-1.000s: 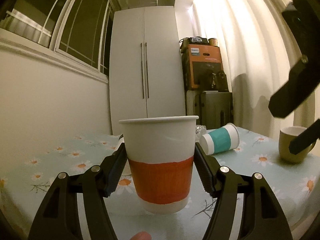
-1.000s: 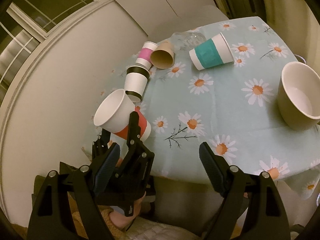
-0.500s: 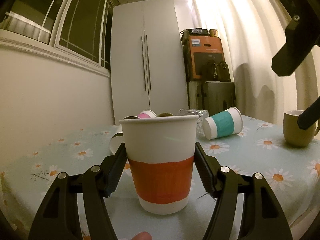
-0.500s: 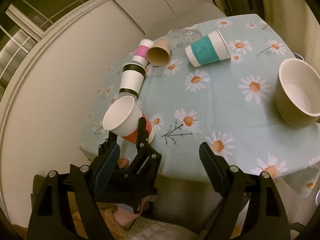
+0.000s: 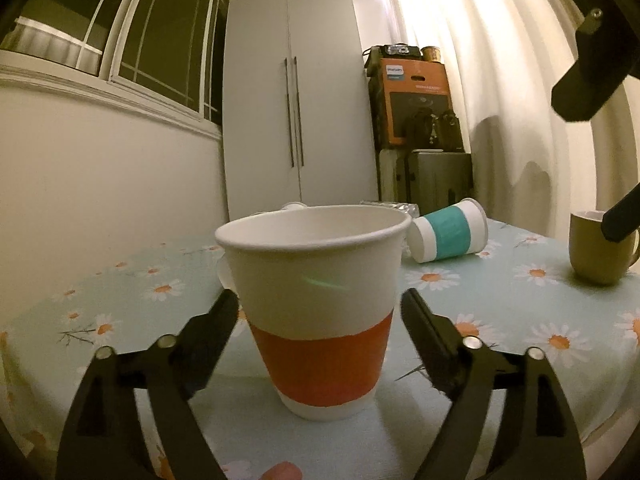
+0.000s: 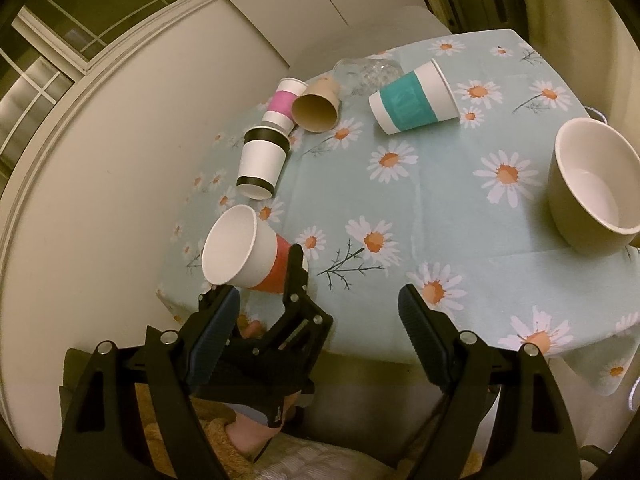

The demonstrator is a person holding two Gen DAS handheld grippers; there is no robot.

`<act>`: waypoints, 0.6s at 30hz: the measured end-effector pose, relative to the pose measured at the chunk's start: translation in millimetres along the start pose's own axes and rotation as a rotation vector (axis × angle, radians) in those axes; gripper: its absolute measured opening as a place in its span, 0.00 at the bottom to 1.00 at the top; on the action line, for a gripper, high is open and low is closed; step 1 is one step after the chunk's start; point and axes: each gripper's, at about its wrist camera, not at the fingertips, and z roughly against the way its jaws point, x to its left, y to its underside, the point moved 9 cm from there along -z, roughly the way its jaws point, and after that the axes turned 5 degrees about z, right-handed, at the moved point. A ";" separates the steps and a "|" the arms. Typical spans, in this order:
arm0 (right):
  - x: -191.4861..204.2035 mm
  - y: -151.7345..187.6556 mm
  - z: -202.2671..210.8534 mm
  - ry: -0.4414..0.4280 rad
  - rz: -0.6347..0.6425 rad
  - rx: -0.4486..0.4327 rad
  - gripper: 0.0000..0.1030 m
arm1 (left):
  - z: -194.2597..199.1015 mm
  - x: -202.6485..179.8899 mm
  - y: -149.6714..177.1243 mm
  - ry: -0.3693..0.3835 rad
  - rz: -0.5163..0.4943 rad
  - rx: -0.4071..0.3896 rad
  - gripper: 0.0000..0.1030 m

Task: Flip cup upright
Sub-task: 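Rotate the held cup rim-up with the left gripper and lower it, then set the cup upright on the tablecloth and open the left gripper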

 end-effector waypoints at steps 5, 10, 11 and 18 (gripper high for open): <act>-0.2 0.2 0.7 0.003 0.006 -0.004 0.78 | -0.4 -2.0 3.5 0.012 -0.003 0.022 0.81; 1.9 -1.8 7.2 -0.002 0.017 -0.024 0.78 | 6.1 -1.0 -0.4 0.032 -0.004 0.031 0.82; 2.2 -2.1 8.6 -0.003 0.019 -0.028 0.78 | 7.6 -0.8 -1.4 0.034 -0.003 0.034 0.82; 4.4 -6.3 16.4 -0.007 0.028 -0.065 0.78 | 20.2 2.4 -19.9 0.071 -0.001 0.105 0.82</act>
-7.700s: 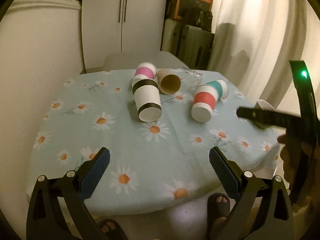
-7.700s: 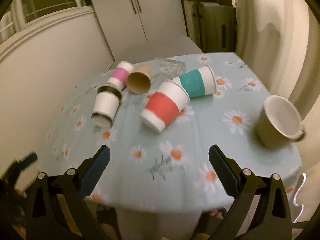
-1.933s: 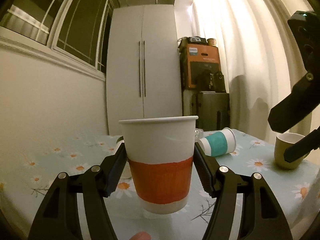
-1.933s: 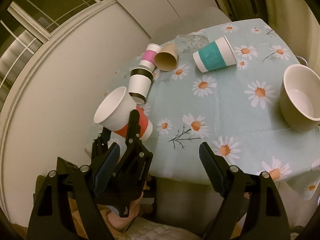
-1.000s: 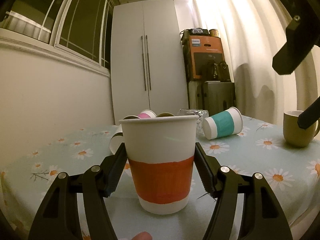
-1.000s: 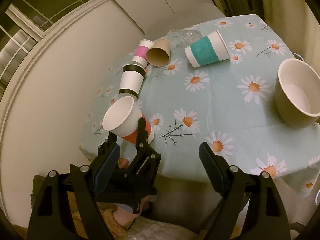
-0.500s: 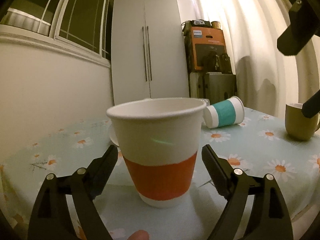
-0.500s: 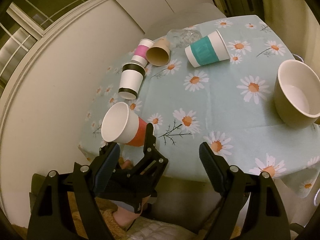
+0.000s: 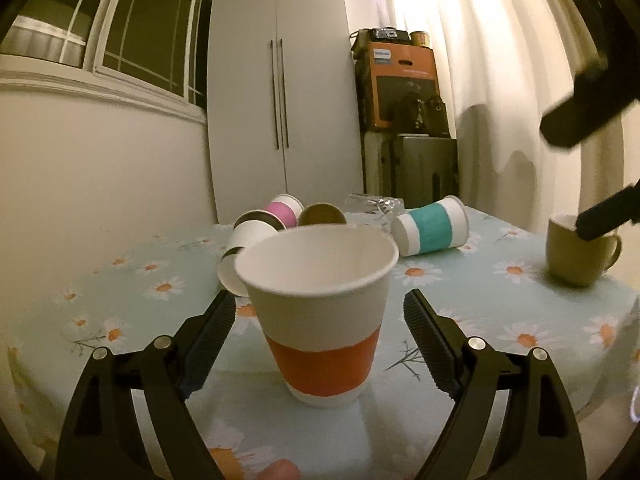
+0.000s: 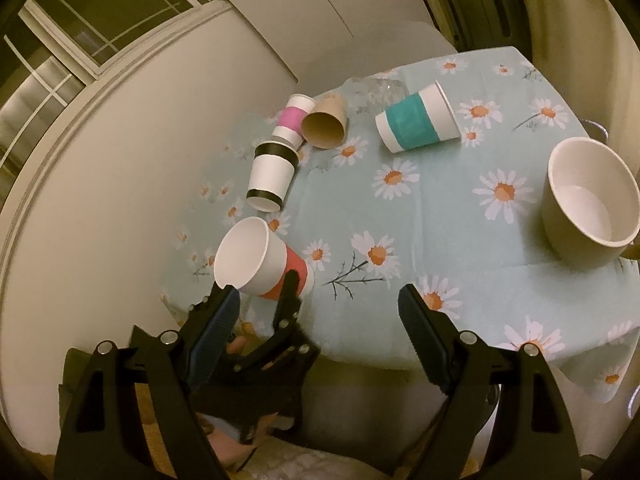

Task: Flip cup upright
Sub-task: 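Set the cup upright on the tablecloth and open the left gripper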

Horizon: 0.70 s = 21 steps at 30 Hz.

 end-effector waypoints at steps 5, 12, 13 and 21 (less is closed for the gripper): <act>2.9 -2.2 3.1 -0.029 0.001 -0.018 0.78 | 21.9 3.7 -25.9 0.075 -0.002 0.041 0.82; 6.7 -4.9 6.9 -0.045 0.008 -0.045 0.78 | 50.5 27.7 -67.9 0.177 0.023 0.084 0.82; 7.0 -4.8 6.8 -0.044 0.010 -0.046 0.78 | 54.3 33.1 -73.7 0.197 0.036 0.098 0.82; 23.0 -5.9 11.3 -0.007 0.088 -0.106 0.78 | 74.0 64.8 -89.0 0.362 0.128 0.257 0.82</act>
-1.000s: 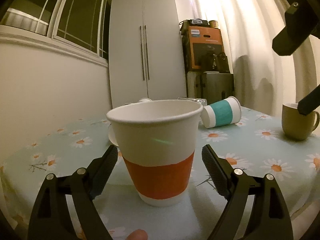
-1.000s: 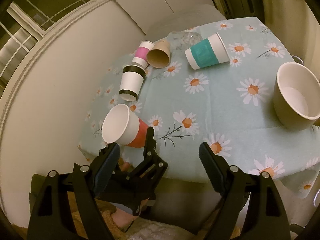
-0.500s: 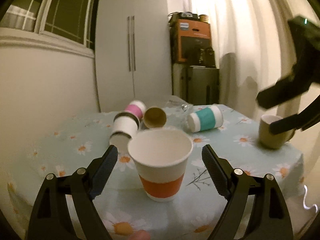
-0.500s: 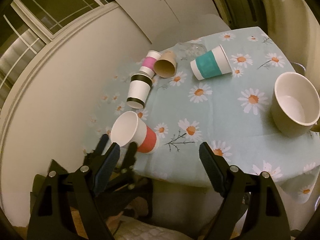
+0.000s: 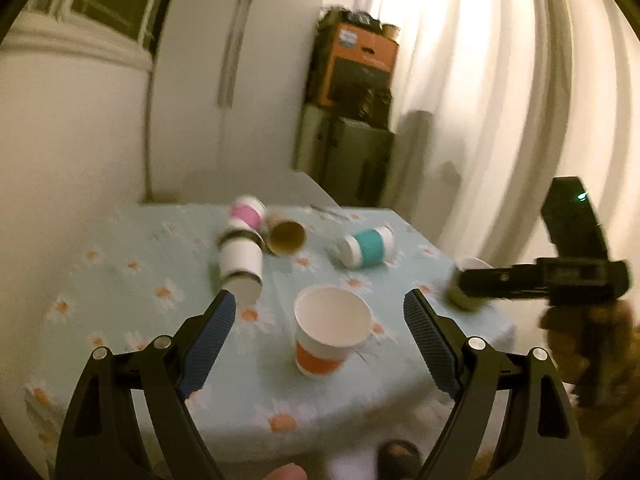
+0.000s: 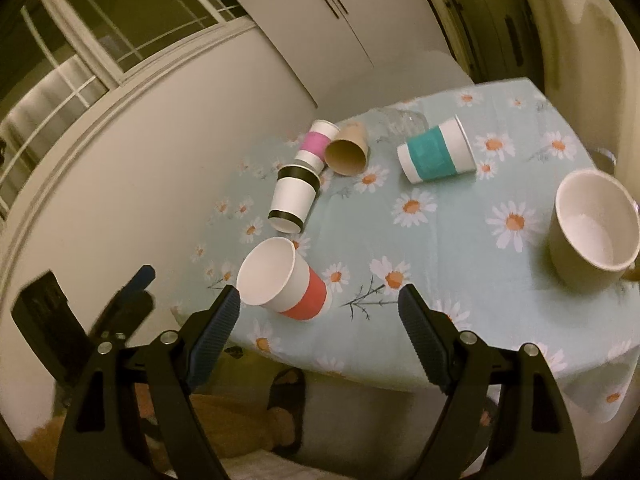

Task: Flip cup upright

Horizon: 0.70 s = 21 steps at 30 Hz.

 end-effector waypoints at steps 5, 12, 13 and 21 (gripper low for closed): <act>22.0 9.0 -2.0 0.020 0.072 -0.007 0.78 | 12.2 12.1 12.7 0.047 0.031 0.099 0.82; 60.3 27.8 -15.8 0.058 0.183 0.013 0.78 | 16.4 34.8 34.8 0.049 0.079 0.174 0.82; 66.1 31.1 -16.0 0.068 0.205 0.008 0.78 | 17.3 35.7 39.3 0.046 0.070 0.178 0.82; 96.0 50.7 -8.9 0.215 0.371 -0.079 0.78 | 22.9 38.2 44.0 0.044 0.050 0.176 0.82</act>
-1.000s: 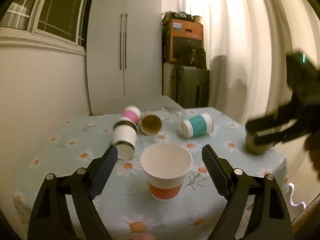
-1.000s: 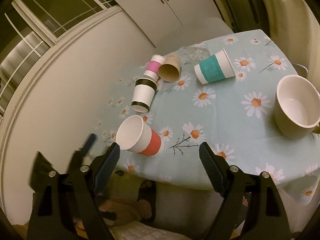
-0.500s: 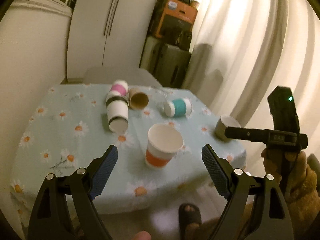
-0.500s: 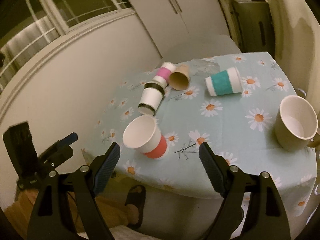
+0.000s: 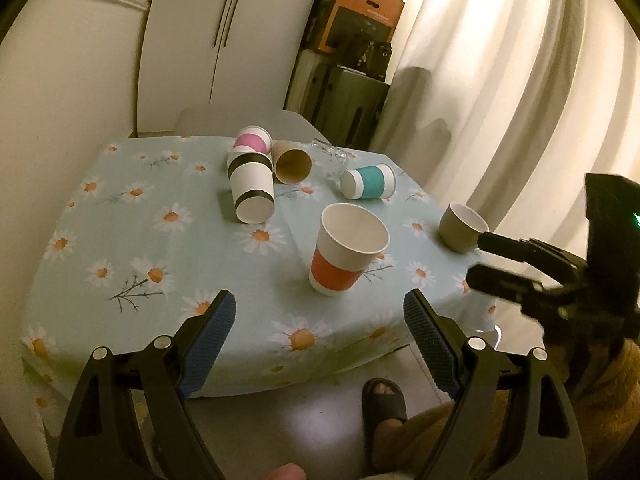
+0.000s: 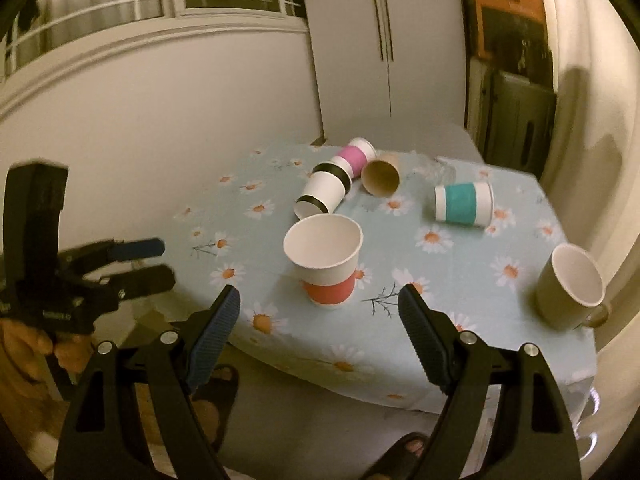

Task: Flip cup upright

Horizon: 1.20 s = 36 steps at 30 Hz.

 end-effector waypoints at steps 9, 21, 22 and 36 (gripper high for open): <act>5.7 15.7 -14.1 0.000 0.038 0.057 0.78 | -1.5 3.0 6.3 -0.025 -0.005 0.008 0.82; -8.1 12.7 -9.6 0.076 0.050 0.016 0.78 | -11.6 -0.6 12.3 -0.036 -0.009 0.044 0.82; -9.9 13.8 -10.6 0.074 0.041 0.022 0.78 | -13.7 -1.7 13.8 -0.039 -0.013 0.049 0.82; -17.3 19.9 -18.4 0.075 0.013 0.060 0.78 | -24.6 -7.8 22.9 -0.075 -0.067 0.080 0.82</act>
